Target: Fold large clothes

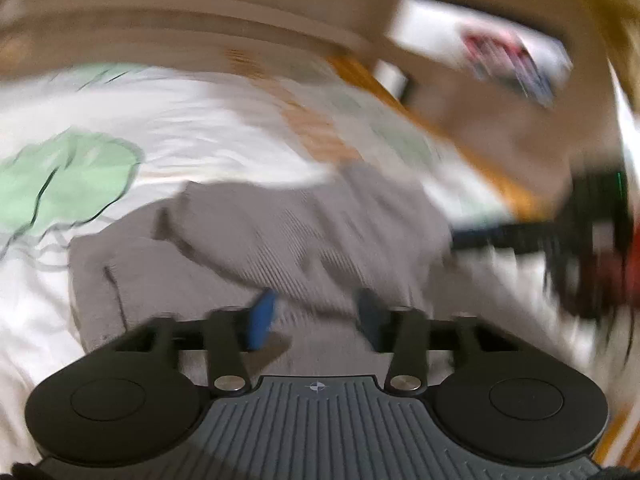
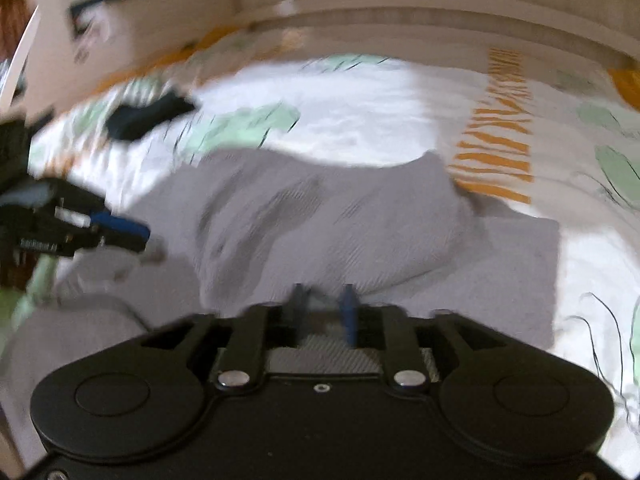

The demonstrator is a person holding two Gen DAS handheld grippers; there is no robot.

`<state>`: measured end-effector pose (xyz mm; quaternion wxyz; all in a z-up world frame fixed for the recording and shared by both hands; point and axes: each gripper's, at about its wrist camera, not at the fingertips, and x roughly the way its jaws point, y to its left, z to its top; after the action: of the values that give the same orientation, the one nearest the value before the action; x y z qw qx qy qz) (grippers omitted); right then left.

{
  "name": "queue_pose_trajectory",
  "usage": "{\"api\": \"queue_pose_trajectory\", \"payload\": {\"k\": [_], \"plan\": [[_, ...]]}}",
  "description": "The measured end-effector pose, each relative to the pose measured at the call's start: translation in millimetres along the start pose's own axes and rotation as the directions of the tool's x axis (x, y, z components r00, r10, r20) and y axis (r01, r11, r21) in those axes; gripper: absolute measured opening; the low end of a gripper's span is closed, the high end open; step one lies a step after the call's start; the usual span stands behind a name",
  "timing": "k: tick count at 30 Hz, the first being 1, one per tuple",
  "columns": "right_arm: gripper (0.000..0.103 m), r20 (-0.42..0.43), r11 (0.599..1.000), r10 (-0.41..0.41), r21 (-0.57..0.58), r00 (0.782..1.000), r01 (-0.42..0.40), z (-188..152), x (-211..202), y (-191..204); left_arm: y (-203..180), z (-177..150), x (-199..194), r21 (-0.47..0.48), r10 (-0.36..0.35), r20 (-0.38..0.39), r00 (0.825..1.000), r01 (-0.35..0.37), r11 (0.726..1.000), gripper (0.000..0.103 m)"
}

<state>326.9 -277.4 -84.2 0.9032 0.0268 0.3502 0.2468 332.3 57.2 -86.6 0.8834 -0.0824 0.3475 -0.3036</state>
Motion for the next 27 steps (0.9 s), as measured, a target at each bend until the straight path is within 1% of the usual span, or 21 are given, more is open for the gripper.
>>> {"api": "queue_pose_trajectory", "payload": {"k": [1, 2, 3, 5, 7, 9, 11, 14, 16, 17, 18, 19, 20, 21, 22, 24, 27], "plan": [[0.062, 0.018, 0.998, -0.003, 0.055, 1.0, 0.002, 1.0, -1.4, -6.6, 7.5, 4.3, 1.5, -0.07, 0.009, 0.032, 0.999, -0.007, 0.998, 0.049], [0.062, 0.031, 0.994, -0.015, 0.106, 0.999, 0.011, 4.0, 1.3, -13.1, 15.3, 8.2, 4.7, -0.141, 0.032, 0.06, 0.998, -0.023, 0.99, 0.05], [0.062, 0.037, 0.989, -0.025, 0.143, 0.999, 0.02, 4.6, 2.3, -19.4, 23.3, 11.7, 9.2, -0.204, 0.057, 0.077, 0.995, -0.041, 0.978, 0.051], [0.062, 0.03, 0.977, -0.057, 0.205, 0.998, 0.05, 6.2, 11.3, -28.7, 36.1, 12.8, 18.2, -0.3, 0.086, 0.088, 0.992, -0.056, 0.952, 0.051], [0.063, 0.024, 0.962, -0.064, 0.268, 0.998, 0.055, 6.4, 21.1, -39.1, 49.3, 13.2, 29.5, -0.379, 0.098, 0.084, 0.992, -0.059, 0.924, 0.051], [0.063, 0.021, 0.947, -0.067, 0.316, 0.998, 0.057, 4.8, 29.7, -45.4, 55.0, 12.7, 39.0, -0.412, 0.107, 0.077, 0.991, -0.066, 0.909, 0.051], [0.063, 0.021, 0.94, -0.074, 0.334, 0.997, 0.062, 4.1, 35.8, -48.4, 59.8, 13.6, 42.3, -0.427, 0.108, 0.085, 0.991, -0.062, 0.902, 0.051], [0.063, 0.024, 0.935, -0.084, 0.348, 0.996, 0.071, 4.1, 41.0, -49.6, 61.5, 19.1, 49.0, -0.429, 0.088, 0.108, 0.99, -0.033, 0.903, 0.05], [0.063, 0.027, 0.931, -0.094, 0.356, 0.995, 0.078, 3.8, 42.1, -49.6, 61.4, 18.5, 51.3, -0.434, 0.072, 0.096, 0.993, -0.023, 0.901, 0.049], [0.063, 0.027, 0.93, -0.098, 0.359, 0.995, 0.082, 3.3, 42.1, -49.8, 63.7, 20.1, 56.0, -0.449, 0.053, 0.084, 0.995, -0.01, 0.893, 0.049], [0.063, 0.027, 0.928, -0.102, 0.363, 0.994, 0.085, 3.7, 43.5, -50.6, 66.0, 20.8, 59.7, -0.465, 0.034, 0.078, 0.996, 0.006, 0.886, 0.045], [0.063, 0.027, 0.926, -0.105, 0.367, 0.994, 0.088, 3.4, 43.6, -51.1, 67.8, 21.6, 62.6, -0.474, 0.024, 0.077, 0.997, 0.015, 0.88, 0.038], [0.063, 0.026, 0.924, -0.108, 0.372, 0.994, 0.091, 3.5, 43.9, -51.4, 67.4, 19.9, 61.6, -0.472, 0.038, 0.079, 0.996, 0.004, 0.882, 0.016], [0.063, 0.023, 0.921, -0.113, 0.376, 0.993, 0.096, 4.3, 45.0, -51.6, 67.1, 21.4, 60.1, -0.463, 0.081, 0.082, 0.993, -0.034, 0.886, 0.005], [0.062, 0.019, 0.919, -0.117, 0.382, 0.993, 0.101, 5.5, 46.0, -51.8, 66.4, 22.1, 56.1, -0.453, 0.11, 0.092, 0.99, -0.057, 0.89, 0.005], [0.063, 0.014, 0.917, -0.127, 0.383, 0.992, 0.112, 7.6, 47.0, -50.2, 66.8, 26.9, 48.8, -0.432, 0.122, 0.127, 0.984, -0.055, 0.9, 0.005], [0.063, 0.005, 0.921, -0.138, 0.368, 0.99, 0.127, 13.6, 48.3, -43.8, 63.8, 35.9, 43.7, -0.374, 0.134, 0.118, 0.984, -0.08, 0.924, 0.005]]}}
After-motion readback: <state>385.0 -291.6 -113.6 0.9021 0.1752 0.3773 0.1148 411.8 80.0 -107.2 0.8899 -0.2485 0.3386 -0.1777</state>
